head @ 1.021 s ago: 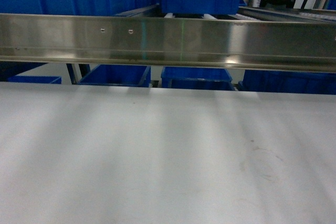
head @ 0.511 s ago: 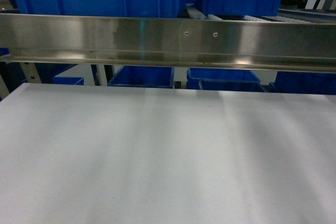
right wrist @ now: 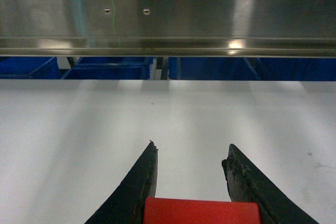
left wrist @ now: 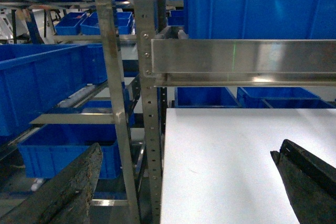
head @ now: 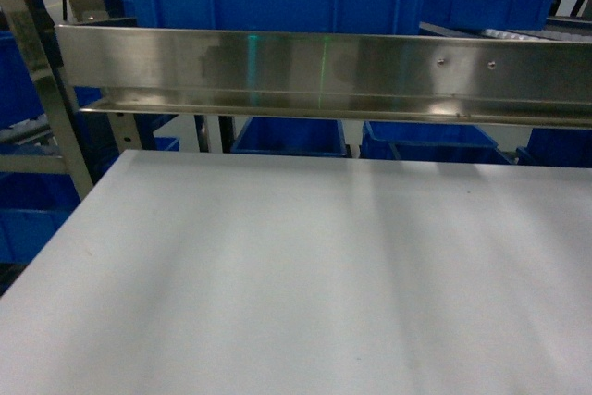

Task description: Place magnetic block on left shelf second layer

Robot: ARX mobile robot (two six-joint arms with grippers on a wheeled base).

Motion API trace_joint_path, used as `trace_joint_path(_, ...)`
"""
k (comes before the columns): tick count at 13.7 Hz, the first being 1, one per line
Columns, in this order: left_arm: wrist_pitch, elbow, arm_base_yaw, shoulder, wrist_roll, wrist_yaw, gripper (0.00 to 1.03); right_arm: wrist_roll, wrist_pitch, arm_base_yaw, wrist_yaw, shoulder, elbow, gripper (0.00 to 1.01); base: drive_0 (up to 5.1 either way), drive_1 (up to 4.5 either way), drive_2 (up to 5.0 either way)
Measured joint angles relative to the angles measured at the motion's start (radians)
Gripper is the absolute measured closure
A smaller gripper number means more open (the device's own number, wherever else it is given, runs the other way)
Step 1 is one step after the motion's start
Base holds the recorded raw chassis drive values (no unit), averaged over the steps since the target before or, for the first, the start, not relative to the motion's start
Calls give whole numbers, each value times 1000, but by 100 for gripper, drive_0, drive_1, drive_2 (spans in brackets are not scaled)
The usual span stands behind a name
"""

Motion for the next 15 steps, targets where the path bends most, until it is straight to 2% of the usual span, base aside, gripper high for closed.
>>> trace_joint_path(15, 0, 0, 0, 0, 0, 0, 5, 0, -2, 0, 0, 0, 0, 68, -500, 246, 246)
